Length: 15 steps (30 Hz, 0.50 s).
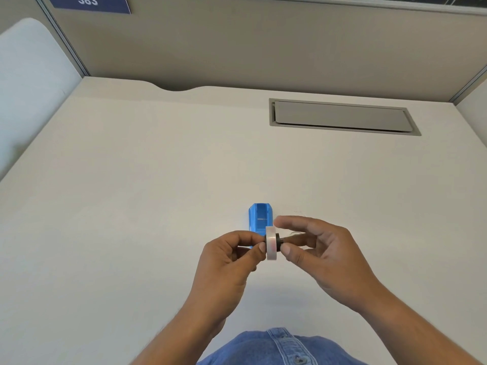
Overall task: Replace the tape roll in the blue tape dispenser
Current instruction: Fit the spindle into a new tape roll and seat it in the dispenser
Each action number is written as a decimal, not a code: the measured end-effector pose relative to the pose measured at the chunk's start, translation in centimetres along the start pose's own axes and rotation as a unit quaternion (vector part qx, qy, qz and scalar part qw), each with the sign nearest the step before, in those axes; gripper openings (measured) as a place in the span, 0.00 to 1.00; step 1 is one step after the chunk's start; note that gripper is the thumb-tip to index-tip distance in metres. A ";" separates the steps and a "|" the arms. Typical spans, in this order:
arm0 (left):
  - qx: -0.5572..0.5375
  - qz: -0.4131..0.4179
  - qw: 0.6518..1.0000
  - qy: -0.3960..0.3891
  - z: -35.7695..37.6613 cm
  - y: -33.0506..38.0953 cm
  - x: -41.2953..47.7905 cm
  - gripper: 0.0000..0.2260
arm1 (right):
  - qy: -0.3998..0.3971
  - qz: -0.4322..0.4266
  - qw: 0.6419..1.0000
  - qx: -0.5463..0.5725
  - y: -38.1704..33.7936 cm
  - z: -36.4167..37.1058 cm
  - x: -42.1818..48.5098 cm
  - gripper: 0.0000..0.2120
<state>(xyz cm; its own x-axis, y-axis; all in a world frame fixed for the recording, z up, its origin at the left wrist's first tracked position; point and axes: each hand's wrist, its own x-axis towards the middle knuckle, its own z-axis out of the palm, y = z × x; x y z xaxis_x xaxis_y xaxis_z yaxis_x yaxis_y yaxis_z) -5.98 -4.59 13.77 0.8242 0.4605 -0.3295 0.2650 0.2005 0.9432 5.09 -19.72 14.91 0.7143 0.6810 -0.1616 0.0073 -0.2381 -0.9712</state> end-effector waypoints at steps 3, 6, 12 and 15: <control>0.006 -0.002 1.000 0.008 0.1 -0.2 0.1 0.02 | 0.010 -0.014 0.999 -0.041 0.0 -0.1 0.1 0.16; 0.030 -0.002 0.999 0.013 0.2 -0.1 0.4 0.02 | 0.004 -0.029 0.997 -0.073 0.2 -0.2 0.3 0.15; 0.128 0.033 0.991 0.017 -0.1 -0.6 2.0 0.04 | 0.004 -0.042 0.987 -0.157 1.4 -0.5 1.8 0.13; 0.191 0.057 0.980 0.003 -0.5 -0.5 3.5 0.06 | 0.004 -0.051 0.981 -0.189 2.1 -0.9 3.1 0.14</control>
<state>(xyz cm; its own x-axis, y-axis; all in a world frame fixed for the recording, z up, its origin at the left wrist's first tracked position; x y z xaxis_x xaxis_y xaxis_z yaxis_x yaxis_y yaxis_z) -3.49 -2.67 12.17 0.8570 0.4660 -0.2201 0.3401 -0.1905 0.9209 7.92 -18.71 12.48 0.7012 0.7100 -0.0648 0.3367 -0.4099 -0.8477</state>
